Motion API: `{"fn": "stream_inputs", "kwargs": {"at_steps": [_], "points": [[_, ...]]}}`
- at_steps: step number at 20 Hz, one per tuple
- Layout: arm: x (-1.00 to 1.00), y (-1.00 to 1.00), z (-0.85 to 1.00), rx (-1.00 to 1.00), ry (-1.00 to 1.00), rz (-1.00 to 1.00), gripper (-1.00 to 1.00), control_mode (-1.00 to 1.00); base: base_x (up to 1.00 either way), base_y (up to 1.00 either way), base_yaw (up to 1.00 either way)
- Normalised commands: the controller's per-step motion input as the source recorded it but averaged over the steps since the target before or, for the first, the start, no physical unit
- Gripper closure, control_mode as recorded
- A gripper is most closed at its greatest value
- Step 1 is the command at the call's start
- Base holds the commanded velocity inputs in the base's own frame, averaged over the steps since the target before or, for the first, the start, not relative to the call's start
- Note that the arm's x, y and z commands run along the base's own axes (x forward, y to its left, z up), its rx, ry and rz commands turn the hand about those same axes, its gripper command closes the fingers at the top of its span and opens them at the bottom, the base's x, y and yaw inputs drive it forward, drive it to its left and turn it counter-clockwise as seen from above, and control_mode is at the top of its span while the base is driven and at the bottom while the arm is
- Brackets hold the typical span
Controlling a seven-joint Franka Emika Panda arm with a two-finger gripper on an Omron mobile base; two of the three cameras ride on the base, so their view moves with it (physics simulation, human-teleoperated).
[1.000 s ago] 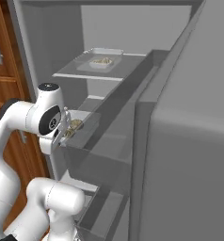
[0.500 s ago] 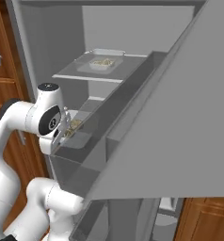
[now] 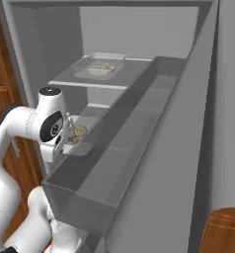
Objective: Place two dumplings into each of the tupperware containers and then place the containers in the fridge.
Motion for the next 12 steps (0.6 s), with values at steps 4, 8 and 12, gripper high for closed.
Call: {"fn": "stream_inputs", "kwargs": {"at_steps": [4, 8, 12], "points": [[0.0, 0.0, 0.0, 0.0, 0.0, 0.0, 1.0, 1.0, 0.17, 0.0, -0.22], [0.0, 0.0, 0.0, 0.0, 0.0, 0.0, 1.0, 1.0, 0.04, 0.0, -0.23], [0.06, -0.04, -0.06, 0.0, -0.01, 0.0, 1.0, -1.0, 0.04, -0.03, -0.08]]}}
